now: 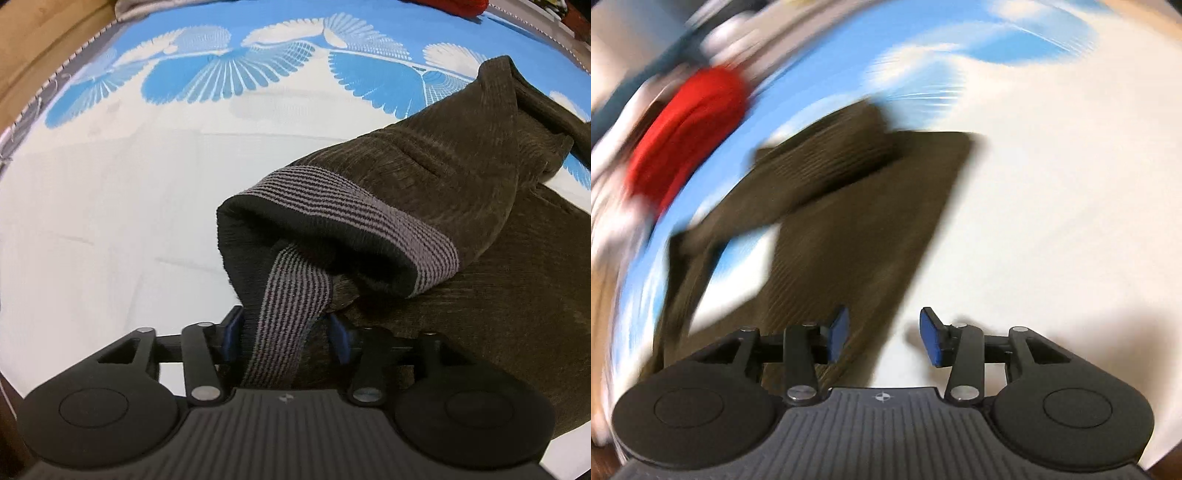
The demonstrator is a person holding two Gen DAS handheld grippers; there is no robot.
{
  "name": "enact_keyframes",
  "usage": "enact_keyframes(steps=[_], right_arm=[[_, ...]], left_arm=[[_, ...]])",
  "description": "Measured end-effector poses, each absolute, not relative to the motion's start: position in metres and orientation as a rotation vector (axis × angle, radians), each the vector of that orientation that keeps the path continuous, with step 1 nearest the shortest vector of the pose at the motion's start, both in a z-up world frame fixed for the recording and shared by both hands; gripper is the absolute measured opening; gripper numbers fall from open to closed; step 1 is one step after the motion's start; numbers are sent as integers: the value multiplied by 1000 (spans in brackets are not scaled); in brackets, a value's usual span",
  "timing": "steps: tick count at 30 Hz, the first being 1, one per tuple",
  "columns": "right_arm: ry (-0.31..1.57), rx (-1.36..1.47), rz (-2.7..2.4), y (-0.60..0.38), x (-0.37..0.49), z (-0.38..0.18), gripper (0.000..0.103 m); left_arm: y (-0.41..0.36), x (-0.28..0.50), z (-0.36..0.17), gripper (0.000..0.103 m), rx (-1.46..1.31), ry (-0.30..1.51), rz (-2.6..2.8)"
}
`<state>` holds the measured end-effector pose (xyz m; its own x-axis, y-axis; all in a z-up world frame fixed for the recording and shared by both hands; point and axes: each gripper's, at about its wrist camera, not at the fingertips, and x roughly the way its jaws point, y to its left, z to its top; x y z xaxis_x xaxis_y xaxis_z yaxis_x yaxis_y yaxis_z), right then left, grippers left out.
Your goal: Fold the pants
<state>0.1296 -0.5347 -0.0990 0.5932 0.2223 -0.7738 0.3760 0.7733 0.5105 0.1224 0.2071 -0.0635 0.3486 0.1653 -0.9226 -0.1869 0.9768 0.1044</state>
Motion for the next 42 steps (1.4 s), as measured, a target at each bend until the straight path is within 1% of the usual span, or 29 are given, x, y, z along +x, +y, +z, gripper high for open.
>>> enact_keyframes(steps=[3, 7, 12, 13, 14, 15, 17, 19, 21, 22, 24, 25, 26, 27, 30, 31, 33, 36, 40, 41, 42], right_arm=[[958, 809, -197, -551, 141, -119, 46], [967, 890, -255, -557, 161, -139, 46], [945, 826, -242, -539, 189, -138, 46], [941, 809, -242, -536, 197, -139, 37], [944, 784, -248, -534, 201, -139, 11], [952, 766, -251, -532, 207, -139, 8], [944, 754, -254, -533, 205, -134, 7], [896, 736, -263, -541, 191, -119, 7], [792, 756, -273, -553, 173, -97, 6], [739, 764, -287, -559, 163, -86, 6], [618, 757, -407, -577, 130, -63, 6], [590, 758, -481, -587, 114, -58, 5], [611, 776, -558, -599, 99, -61, 5], [678, 794, -605, -609, 89, -69, 5], [988, 840, -721, -631, 62, -112, 6], [1020, 889, -736, -638, 53, -120, 6], [991, 954, -732, -648, 41, -121, 6], [961, 915, -697, -647, 42, -110, 6], [942, 849, -722, -642, 36, -93, 5], [933, 839, -782, -644, 33, -90, 0], [924, 792, -884, -645, 29, -84, 0]], left_arm=[[204, 123, -69, 62, -45, 1205, 229], [202, 121, -76, 65, -19, 1218, 216], [204, 123, -82, 67, -10, 1218, 197], [205, 123, -83, 66, -14, 1217, 195], [205, 122, -83, 65, -14, 1215, 192], [205, 122, -84, 64, -8, 1212, 190], [204, 123, -83, 59, 6, 1205, 188], [203, 122, -82, 55, 13, 1199, 192], [204, 122, -81, 50, 12, 1194, 196], [204, 122, -80, 49, 15, 1190, 197], [200, 120, -80, 45, 33, 1188, 187], [198, 119, -81, 44, 36, 1192, 178], [195, 118, -81, 43, 46, 1195, 172], [191, 116, -80, 42, 67, 1193, 168], [185, 111, -81, 42, 110, 1189, 154], [185, 110, -81, 42, 113, 1187, 150], [186, 108, -80, 39, 103, 1184, 143], [189, 105, -74, 35, 79, 1160, 148], [189, 100, -68, 34, 69, 1146, 128], [189, 99, -67, 34, 63, 1155, 120], [191, 97, -66, 34, 70, 1164, 119]])
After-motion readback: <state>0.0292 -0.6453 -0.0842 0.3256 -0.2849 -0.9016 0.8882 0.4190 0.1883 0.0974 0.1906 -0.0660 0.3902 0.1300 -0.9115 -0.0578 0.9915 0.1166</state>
